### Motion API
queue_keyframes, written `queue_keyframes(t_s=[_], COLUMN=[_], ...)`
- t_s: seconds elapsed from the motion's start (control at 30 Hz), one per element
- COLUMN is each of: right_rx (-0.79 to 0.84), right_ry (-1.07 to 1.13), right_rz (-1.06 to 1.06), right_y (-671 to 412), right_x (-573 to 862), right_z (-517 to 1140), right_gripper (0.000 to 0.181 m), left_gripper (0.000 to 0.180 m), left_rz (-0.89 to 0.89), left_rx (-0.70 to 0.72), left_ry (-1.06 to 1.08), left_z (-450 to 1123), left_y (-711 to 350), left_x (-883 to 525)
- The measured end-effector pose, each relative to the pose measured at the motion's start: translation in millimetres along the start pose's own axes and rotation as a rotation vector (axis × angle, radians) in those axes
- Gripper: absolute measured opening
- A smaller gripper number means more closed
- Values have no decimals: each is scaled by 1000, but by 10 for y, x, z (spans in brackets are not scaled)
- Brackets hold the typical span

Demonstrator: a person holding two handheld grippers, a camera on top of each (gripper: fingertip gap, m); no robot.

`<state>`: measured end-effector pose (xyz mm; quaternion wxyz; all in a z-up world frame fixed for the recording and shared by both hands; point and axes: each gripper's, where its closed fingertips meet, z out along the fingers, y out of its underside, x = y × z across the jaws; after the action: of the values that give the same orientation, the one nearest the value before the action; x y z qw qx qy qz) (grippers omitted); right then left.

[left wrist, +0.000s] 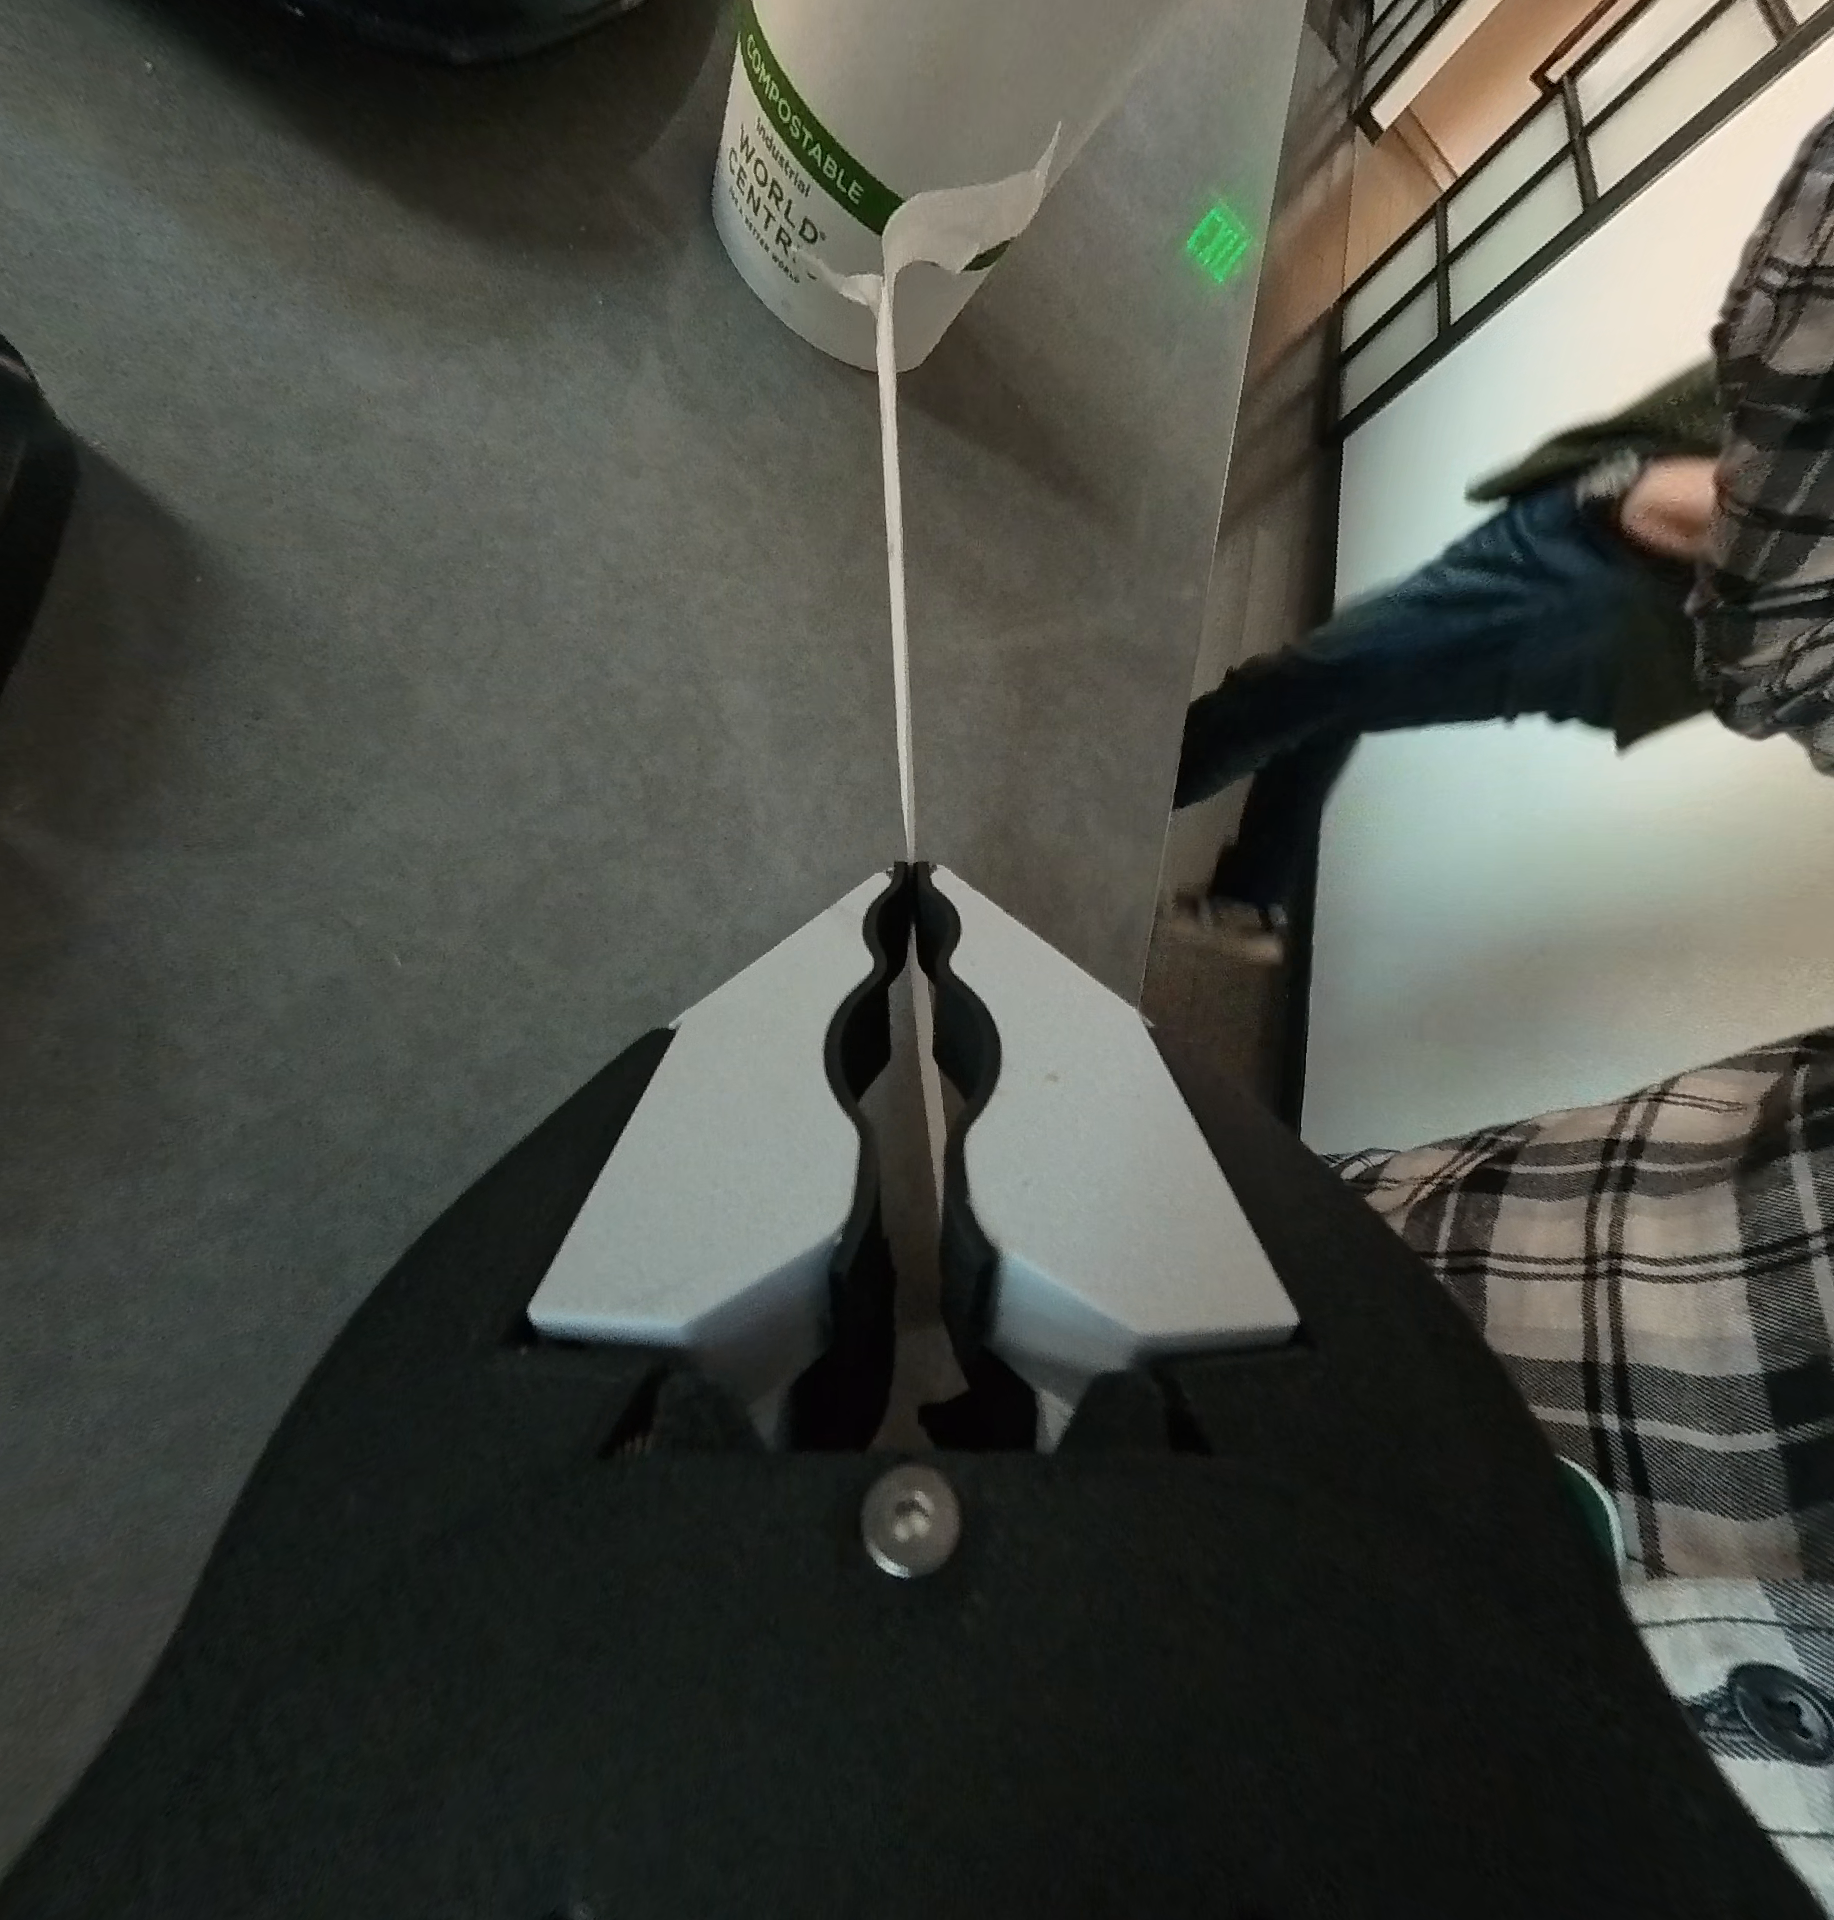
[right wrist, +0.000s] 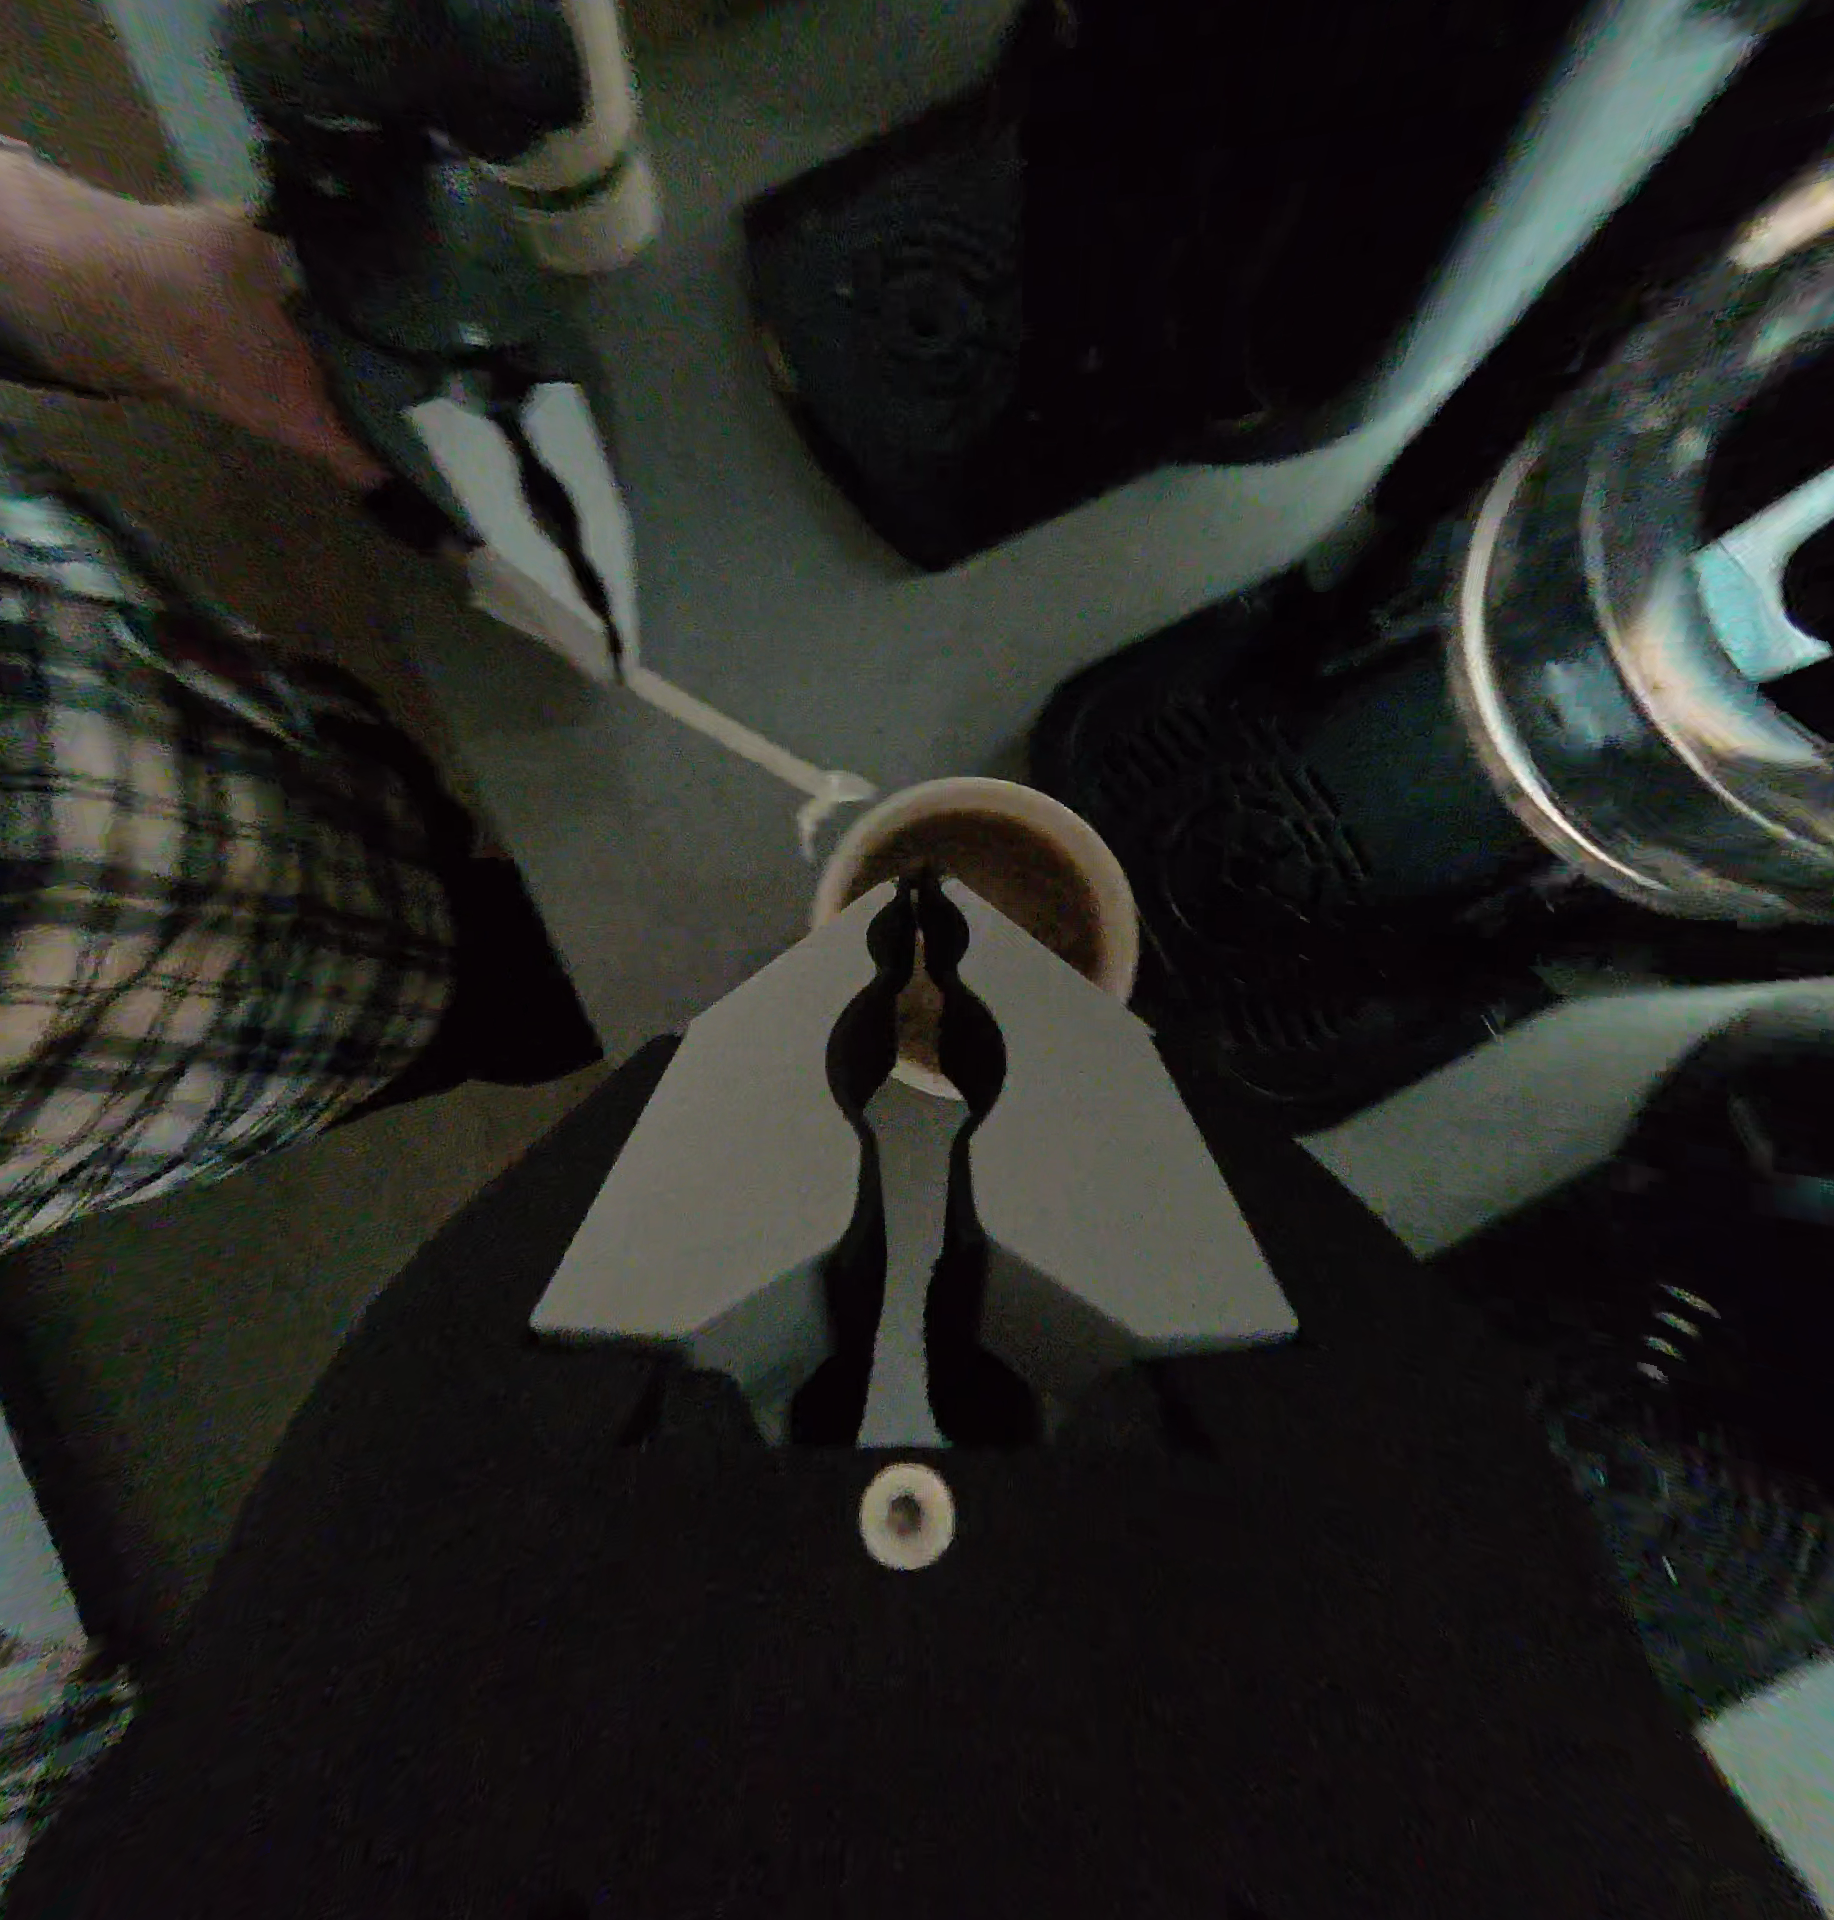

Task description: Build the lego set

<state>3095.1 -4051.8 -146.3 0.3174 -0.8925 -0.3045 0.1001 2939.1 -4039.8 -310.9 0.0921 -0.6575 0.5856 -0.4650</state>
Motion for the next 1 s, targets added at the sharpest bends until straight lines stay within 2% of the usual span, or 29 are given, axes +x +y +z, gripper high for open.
queue_keyframes(t_s=[0.1, 0.17, 0.23, 0.3, 0.37, 0.47, 0.53, 0.6, 0.7, 0.77, 0.87, 0.93, 1.0], right_rx=[72, 15, -34, 16, 62, -19, 36, 89, -10, 53, 99, 15, 51], right_ry=[65, 133, 79, 4, 72, 70, -16, 72, 103, 15, 128, 102, -12], right_rz=[19, 63, 43, -3, 18, 33, -7, 33, 49, 16, 64, 65, 23], right_y=[-168, -26, 82, -31, -128, 58, -42, -152, 67, -31, -104, 70, -4], right_x=[104, 276, 162, -26, 83, 97, -89, 72, 137, -45, 170, 130, -91], right_z=[-7, -30, -13, 18, 14, 27, 40, 14, 23, 28, -24, -1, 39], right_gripper=[0, 0, 0, 0, 0, 0, 0, 0, 0, 0, 0, 0, 0], left_gripper=[0, 0, 0, 0, 0, 0, 0, 0, 0, 0, 0, 0, 0], left_rz=[1, 0, 1, 1, 2, 3, 2, 4, 6, 2, 5, 5, 1], left_rx=[-5, -4, 2, 1, -3, 1, -6, -11, 3, -4, -11, -3, -7], left_ry=[1, 3, 2, 2, 3, 1, 2, 3, -3, -1, 2, -2, -2], left_z=[4, 4, -1, -1, 2, -1, 5, 10, -3, 3, 9, 2, 5], left_y=[4, 3, -2, -2, 3, -1, 6, 11, -3, 3, 10, 2, 5], left_x=[3, 4, 4, 4, 5, 4, 5, 7, 2, 1, 5, 1, -3])
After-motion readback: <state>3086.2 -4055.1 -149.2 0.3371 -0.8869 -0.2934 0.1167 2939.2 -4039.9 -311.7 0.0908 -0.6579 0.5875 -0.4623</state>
